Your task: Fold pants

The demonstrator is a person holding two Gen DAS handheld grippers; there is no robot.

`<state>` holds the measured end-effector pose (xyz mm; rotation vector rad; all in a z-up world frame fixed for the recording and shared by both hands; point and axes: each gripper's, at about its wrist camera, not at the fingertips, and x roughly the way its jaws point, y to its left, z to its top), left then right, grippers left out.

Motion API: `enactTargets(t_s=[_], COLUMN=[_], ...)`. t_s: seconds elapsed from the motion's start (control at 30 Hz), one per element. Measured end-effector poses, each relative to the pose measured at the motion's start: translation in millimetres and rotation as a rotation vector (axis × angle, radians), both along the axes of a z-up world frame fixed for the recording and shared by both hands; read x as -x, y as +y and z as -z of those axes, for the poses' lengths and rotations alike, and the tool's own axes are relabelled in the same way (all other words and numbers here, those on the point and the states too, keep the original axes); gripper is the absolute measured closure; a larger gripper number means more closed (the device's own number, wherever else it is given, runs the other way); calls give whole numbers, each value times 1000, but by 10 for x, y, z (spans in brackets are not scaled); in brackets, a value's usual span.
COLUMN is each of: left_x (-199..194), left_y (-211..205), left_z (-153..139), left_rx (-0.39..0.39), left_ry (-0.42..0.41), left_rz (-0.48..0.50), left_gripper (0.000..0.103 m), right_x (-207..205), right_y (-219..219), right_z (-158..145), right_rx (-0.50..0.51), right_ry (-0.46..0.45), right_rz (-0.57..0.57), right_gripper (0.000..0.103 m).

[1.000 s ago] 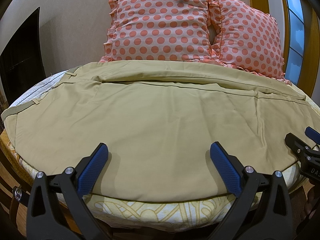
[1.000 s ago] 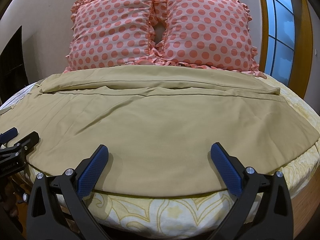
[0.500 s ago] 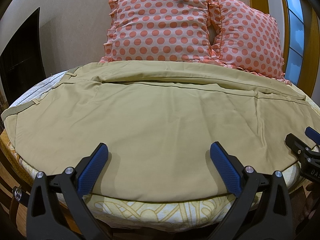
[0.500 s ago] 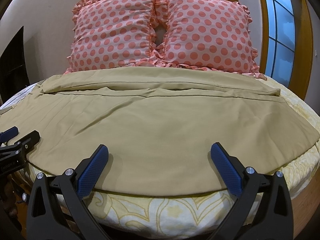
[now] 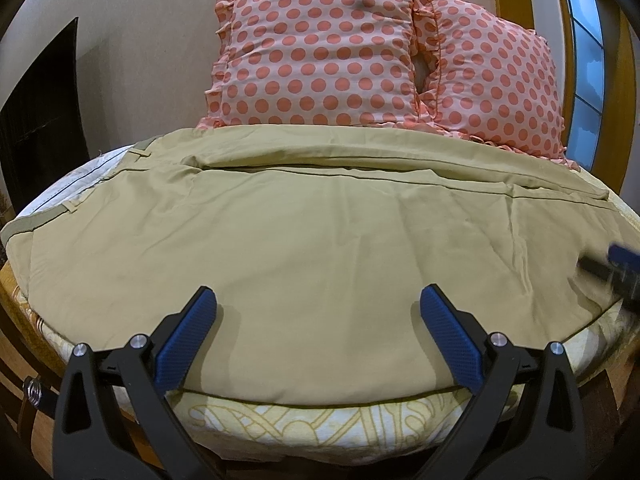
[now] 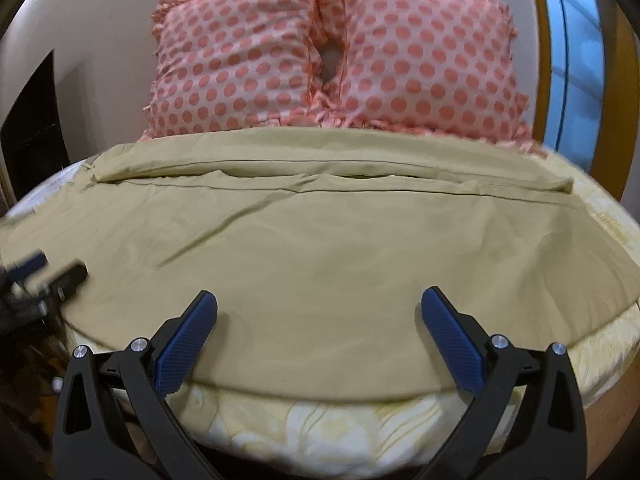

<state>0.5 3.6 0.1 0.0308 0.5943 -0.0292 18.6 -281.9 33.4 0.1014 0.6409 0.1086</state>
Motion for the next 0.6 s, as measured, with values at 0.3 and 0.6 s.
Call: enactTargets(t_s=[0.3, 0.6], left_x=[-164, -290], left_y=[61, 37], left_z=[-168, -377], left_rx=[37, -13], left_ry=[-30, -116], left_rz=[13, 67], left_gripper=[2, 2], right_x=[-1739, -3084], right_y=[-1524, -2160], right_z=[-328, 96], right_rx=[-232, -248], right_ry=[207, 384], right_rz=[475, 807], right_gripper=[8, 30])
